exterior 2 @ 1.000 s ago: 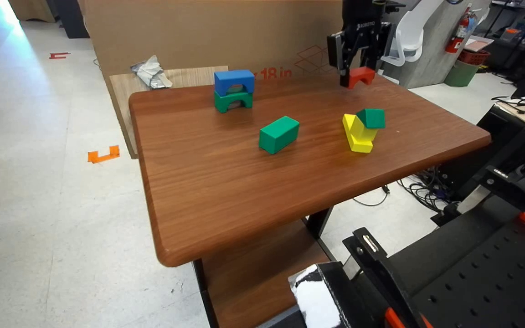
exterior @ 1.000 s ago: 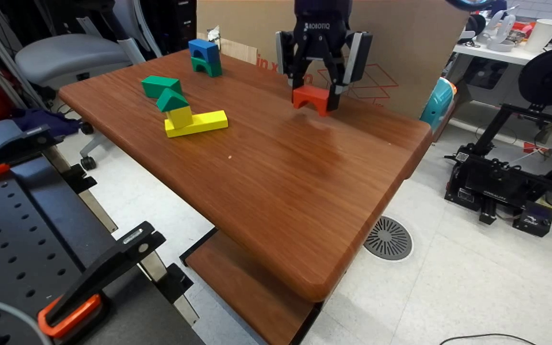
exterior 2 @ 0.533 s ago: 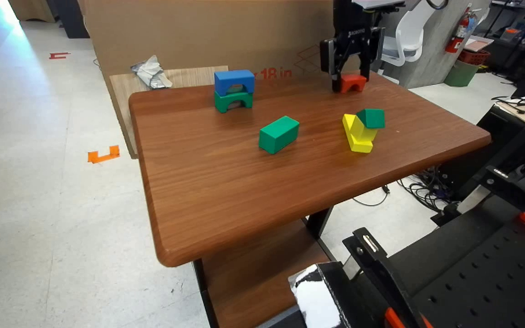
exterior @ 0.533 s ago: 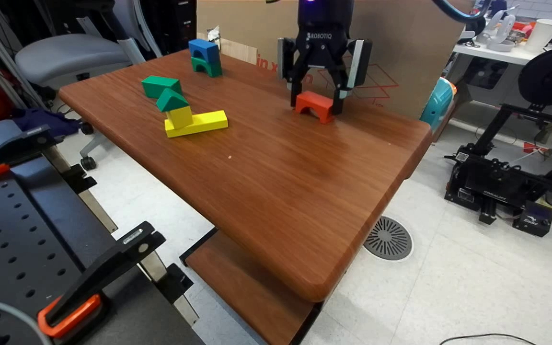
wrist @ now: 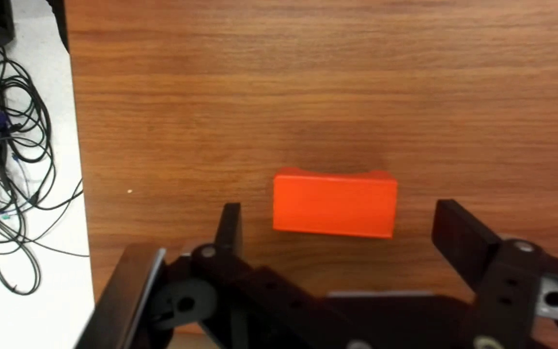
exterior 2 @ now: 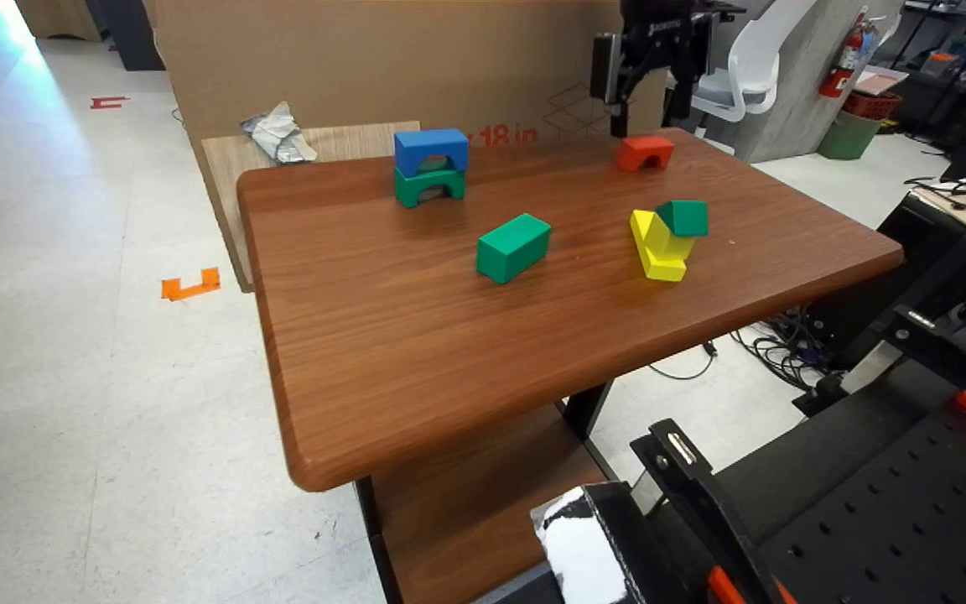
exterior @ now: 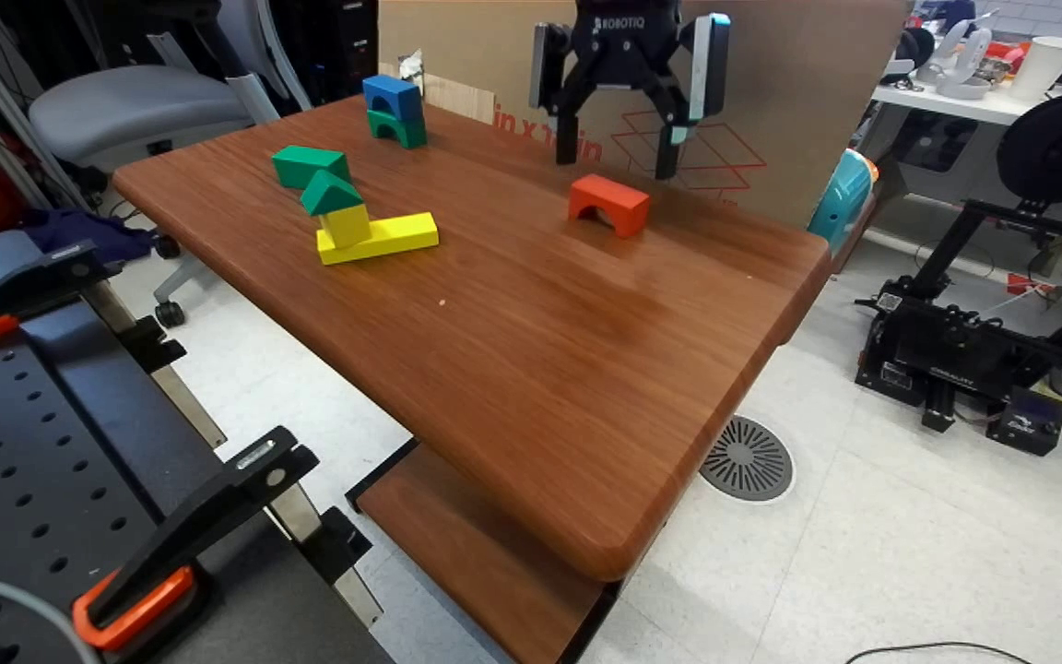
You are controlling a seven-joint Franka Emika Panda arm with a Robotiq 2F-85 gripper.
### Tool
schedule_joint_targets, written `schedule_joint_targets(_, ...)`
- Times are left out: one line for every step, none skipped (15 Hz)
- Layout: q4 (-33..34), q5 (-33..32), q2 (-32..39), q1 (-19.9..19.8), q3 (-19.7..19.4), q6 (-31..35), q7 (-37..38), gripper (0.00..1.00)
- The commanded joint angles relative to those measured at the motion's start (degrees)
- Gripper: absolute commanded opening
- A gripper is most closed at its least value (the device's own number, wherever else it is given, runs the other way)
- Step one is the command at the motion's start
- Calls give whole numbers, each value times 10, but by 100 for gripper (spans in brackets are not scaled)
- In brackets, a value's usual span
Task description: Move the orange block backwards
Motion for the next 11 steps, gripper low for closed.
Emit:
schedule_joint_targets(-134,0,-133,-2,7,39,4,100)
schedule_joint_targets(-159,4,-164,-4,10,40,3,100)
schedule_joint_targets(-185,10,-196,-6,13,42,0,100)
schedule_joint_targets(-211,20,-228,-9,16,37,5,100)
schedule_joint_targets(-123,3,-147,-5,10,17,3,100)
schedule_joint_targets(-149,5,-177,-5,11,17,3,100)
schedule_joint_targets(-168,7,-199,-6,12,17,4,100)
schedule_joint_targets(-182,8,-213,-6,13,17,4,100)
schedule_joint_targets(-190,9,-219,-6,13,18,4,100)
schedule_joint_targets(-194,9,-220,-6,13,19,4,100)
schedule_joint_targets(-197,9,-219,-6,13,20,4,100)
